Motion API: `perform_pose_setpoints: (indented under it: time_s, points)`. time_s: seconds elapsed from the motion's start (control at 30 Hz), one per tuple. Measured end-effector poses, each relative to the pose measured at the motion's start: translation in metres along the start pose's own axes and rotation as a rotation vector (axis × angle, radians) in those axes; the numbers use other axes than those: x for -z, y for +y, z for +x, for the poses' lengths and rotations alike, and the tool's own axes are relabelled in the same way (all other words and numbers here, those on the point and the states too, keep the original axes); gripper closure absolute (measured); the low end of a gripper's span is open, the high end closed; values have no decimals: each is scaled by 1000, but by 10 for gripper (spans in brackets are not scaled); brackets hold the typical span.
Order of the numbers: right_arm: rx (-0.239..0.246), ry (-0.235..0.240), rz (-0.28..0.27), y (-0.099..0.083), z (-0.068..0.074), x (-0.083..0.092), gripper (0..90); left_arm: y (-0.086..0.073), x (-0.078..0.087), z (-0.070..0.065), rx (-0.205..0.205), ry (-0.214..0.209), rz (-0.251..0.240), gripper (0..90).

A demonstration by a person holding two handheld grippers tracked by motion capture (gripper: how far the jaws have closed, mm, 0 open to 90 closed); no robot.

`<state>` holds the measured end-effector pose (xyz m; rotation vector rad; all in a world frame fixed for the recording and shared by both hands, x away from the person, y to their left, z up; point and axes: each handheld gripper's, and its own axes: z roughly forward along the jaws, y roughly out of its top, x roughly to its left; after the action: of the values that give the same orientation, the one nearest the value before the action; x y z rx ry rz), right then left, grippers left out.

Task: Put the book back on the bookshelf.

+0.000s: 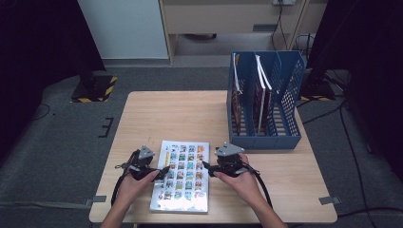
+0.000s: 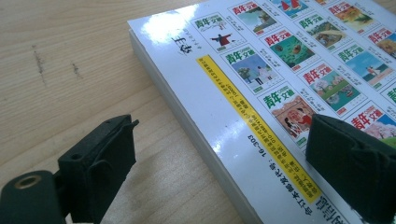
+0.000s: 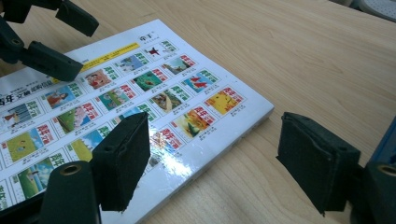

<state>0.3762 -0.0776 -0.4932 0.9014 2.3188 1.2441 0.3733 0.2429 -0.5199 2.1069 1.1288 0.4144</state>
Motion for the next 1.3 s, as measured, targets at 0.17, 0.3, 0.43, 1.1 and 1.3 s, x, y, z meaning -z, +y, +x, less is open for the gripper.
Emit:
perform_pose_setpoints:
  time_s: [0.17, 0.3, 0.43, 1.1, 1.3]
  points:
    - [-14, -7, 4, -2, -4, 2, 248, -1, -1, 1, 15, -17, 6, 79]
    - [-19, -9, 9, -3, -6, 2, 244, -1, -2, 1, 26, -40, 8, 84]
    - [-30, -4, 22, -5, -8, 1, 234, -1, -6, -1, 49, -108, 11, 100]
    - [-34, 65, 132, -17, 3, -21, 196, -1, -10, -1, 95, -142, 3, 137]
    - [-61, 93, 145, -20, 6, -27, 184, 0, -9, -2, 114, -137, 4, 149]
